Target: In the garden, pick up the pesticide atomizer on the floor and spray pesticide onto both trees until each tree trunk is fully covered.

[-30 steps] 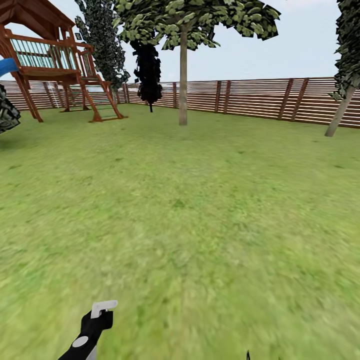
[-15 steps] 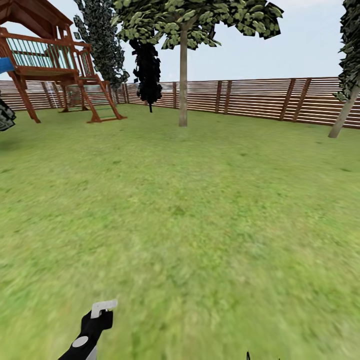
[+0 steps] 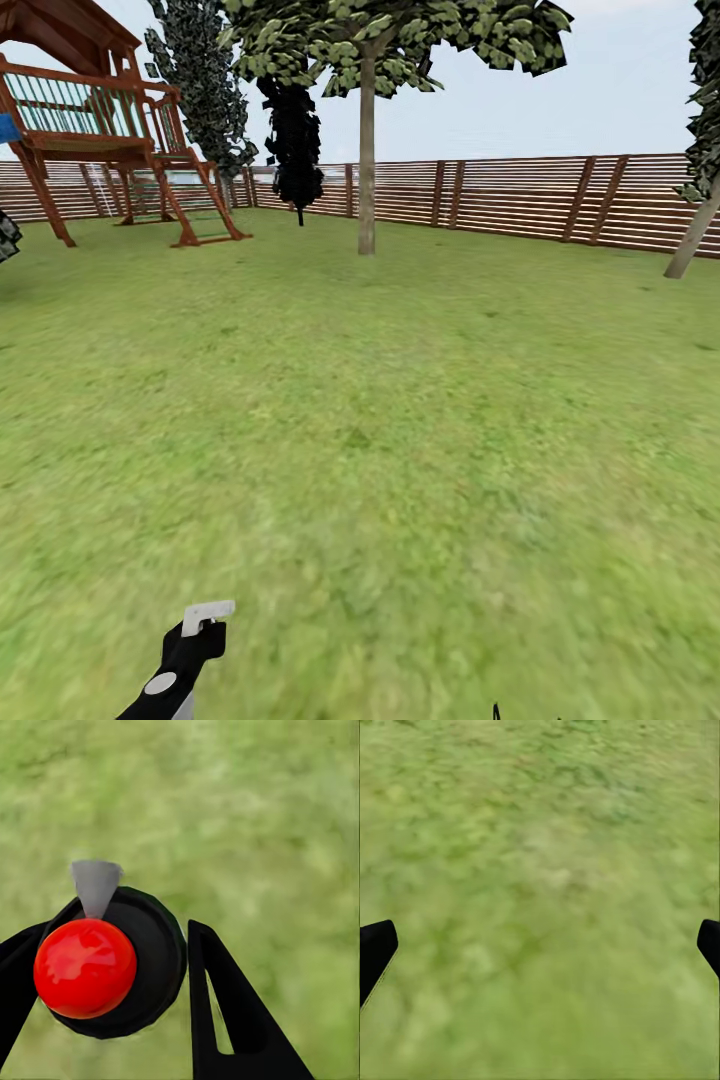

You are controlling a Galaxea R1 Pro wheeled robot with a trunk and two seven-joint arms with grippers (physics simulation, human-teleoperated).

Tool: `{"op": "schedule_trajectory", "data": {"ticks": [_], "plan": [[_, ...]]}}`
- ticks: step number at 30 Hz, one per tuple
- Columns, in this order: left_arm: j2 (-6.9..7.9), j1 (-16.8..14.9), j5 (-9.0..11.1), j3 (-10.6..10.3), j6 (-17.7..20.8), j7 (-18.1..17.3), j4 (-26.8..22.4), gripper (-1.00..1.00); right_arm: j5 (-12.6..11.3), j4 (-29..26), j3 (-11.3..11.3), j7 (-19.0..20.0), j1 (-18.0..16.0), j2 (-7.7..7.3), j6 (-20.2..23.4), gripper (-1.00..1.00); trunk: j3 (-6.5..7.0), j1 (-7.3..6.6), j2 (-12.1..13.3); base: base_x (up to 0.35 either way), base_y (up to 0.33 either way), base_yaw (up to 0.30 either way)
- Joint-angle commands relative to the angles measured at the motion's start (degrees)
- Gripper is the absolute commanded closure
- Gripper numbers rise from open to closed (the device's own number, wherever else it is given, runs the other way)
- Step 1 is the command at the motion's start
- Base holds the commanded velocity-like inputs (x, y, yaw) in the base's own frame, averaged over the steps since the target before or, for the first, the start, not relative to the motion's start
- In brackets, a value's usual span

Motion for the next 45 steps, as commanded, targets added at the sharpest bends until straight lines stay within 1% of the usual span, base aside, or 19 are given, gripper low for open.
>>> {"op": "schedule_trajectory", "data": {"ticks": [1,17,45], "plan": [[0.00,0.00,-0.01,0.00,0.00,0.00,-0.01,1.00,0.00,0.00,0.00,-0.02,0.00,0.00,0.00,-1.00,0.00,0.00,0.00,0.337,0.000,0.000],[0.08,0.00,0.17,0.09,0.00,0.00,-0.14,1.00,0.00,0.00,-0.02,-0.03,0.00,0.00,0.00,-1.00,0.00,0.00,0.00,0.337,0.000,0.000],[0.03,0.00,-0.18,0.00,0.00,-0.09,-0.36,1.00,0.00,0.00,-0.02,-0.03,0.00,0.00,0.00,-1.00,0.00,0.00,0.00,0.337,0.000,0.000]]}}
